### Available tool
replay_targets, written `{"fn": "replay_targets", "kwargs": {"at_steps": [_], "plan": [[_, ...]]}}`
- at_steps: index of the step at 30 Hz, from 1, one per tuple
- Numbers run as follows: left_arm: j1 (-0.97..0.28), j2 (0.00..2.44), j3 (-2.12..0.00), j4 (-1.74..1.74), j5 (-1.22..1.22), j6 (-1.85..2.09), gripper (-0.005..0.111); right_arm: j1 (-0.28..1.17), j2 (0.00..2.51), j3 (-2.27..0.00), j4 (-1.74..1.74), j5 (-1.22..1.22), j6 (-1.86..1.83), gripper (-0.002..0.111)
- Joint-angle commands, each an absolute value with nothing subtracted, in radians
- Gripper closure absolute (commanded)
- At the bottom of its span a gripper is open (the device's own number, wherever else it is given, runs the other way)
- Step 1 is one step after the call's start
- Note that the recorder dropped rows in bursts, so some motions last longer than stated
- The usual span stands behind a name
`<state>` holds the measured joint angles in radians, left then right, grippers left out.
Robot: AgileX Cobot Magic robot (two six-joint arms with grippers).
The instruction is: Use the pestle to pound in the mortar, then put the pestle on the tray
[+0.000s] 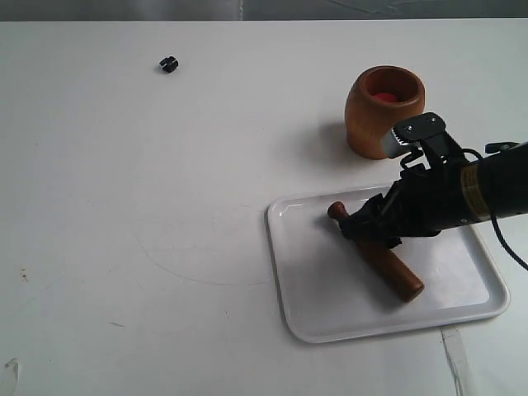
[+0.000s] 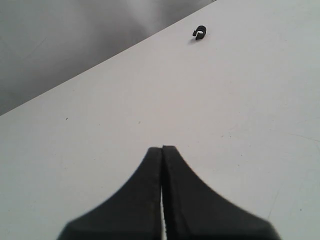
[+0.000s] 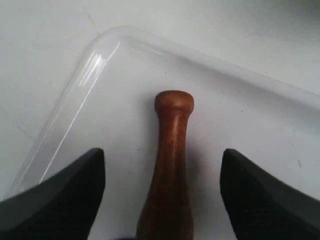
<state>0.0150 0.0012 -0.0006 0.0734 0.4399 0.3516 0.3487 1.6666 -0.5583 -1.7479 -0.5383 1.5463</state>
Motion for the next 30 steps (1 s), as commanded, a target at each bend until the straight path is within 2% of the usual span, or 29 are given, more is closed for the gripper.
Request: {"fn": "replay_targets", "kwargs": {"at_steps": [1,3,9,14,18,24,27,30], "plan": [[0.007,0.0,0.0,0.066,0.437,0.343,0.107,0.351,1.645,-0.568,-1.744,-0.539,1.538,0.046],[0.007,0.0,0.0,0.066,0.437,0.343,0.107,0.351,1.612,-0.579,-1.744,-0.541,1.538,0.057],[0.007,0.0,0.0,0.066,0.437,0.343,0.107,0.351,1.429,-0.626,-1.744,-0.559,1.54,0.109],[0.007,0.0,0.0,0.066,0.437,0.343,0.107,0.351,1.196,-0.647,-1.744,-0.547,1.351,0.108],[0.007,0.0,0.0,0.066,0.437,0.343,0.107,0.351,1.024,-0.647,-1.634,-0.425,1.065,0.108],[0.007,0.0,0.0,0.066,0.437,0.343,0.107,0.351,0.891,-0.701,-1.213,-0.294,0.592,0.108],[0.007,0.0,0.0,0.066,0.437,0.343,0.107,0.351,0.853,-0.743,-1.182,-0.223,0.496,0.108],[0.007,0.0,0.0,0.066,0.437,0.343,0.107,0.351,0.843,-0.775,-1.182,-0.006,0.46,0.108]]}}
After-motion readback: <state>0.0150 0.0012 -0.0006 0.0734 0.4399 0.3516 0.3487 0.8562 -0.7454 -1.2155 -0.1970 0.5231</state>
